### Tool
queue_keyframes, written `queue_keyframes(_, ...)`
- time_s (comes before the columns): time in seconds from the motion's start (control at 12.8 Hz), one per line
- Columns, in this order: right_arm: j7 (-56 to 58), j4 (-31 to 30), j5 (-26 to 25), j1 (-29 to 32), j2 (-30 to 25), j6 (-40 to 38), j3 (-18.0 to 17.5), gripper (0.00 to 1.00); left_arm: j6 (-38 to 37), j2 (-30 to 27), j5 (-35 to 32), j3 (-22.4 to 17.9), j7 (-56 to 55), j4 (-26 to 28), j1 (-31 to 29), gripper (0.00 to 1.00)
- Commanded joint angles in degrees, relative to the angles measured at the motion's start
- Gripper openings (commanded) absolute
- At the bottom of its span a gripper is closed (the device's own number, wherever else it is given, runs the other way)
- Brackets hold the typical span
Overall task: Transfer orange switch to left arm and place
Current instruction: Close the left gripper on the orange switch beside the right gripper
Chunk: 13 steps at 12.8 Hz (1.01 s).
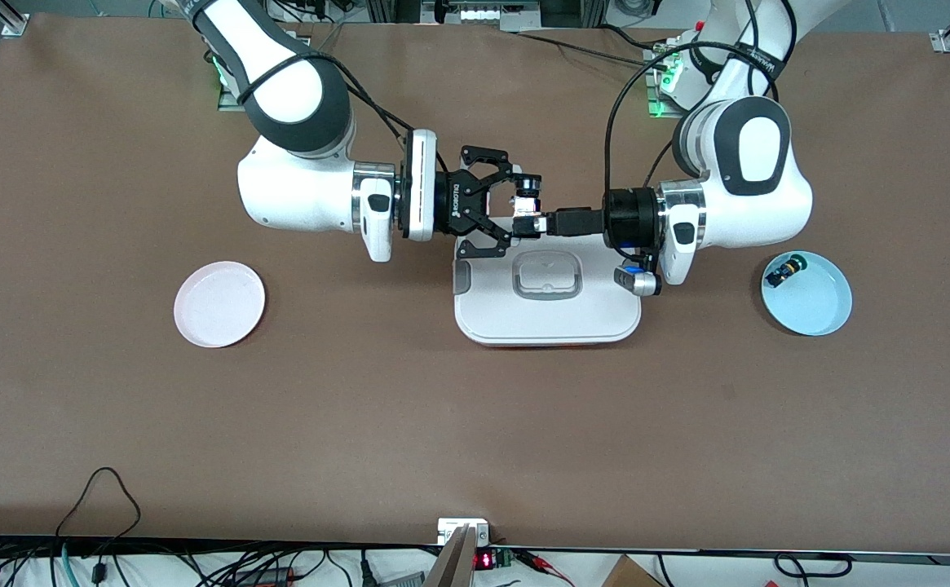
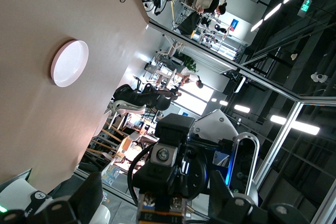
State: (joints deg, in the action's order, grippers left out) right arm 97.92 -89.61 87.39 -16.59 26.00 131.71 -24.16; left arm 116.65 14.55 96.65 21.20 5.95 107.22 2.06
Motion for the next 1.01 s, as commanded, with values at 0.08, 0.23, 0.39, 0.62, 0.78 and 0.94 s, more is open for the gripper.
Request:
queue_keyframes(0.08, 0.52, 1.28, 1.65, -0.81, 0.63, 0.82, 0.34, 0.18, -0.81, -3.21, 1.44, 0.51, -0.59, 2.73, -0.74, 0.90)
queue_keyframes(0.23, 0.52, 1.20, 1.65, -0.81, 0.63, 0.82, 0.34, 0.18, -1.43, -3.65, 1.44, 0.60, -1.20, 3.17, -1.01, 0.89)
queue_keyframes(0.39, 0.52, 1.20, 1.73, -0.81, 0.63, 0.91, 0.34, 0.18, -1.43, -4.61, 1.35, 0.60, -1.20, 3.96, -1.01, 0.78)
queue_keyframes(0.62, 0.35, 1.20, 1.65, -0.81, 0.63, 0.91, 0.34, 0.18, -2.57, -5.32, 1.35, 0.60, -1.03, 5.10, -1.10, 0.63)
queue_keyframes(0.78, 0.35, 1.11, 1.65, -0.81, 0.63, 0.91, 0.34, 0.18, -2.75, -5.58, 1.35, 0.60, -1.12, 5.63, -1.18, 0.58)
queue_keyframes(0.94, 0.35, 1.20, 1.65, -0.81, 0.63, 0.91, 0.34, 0.19, -4.14, -5.76, 1.26, 0.60, -1.12, 5.98, -1.97, 0.43)
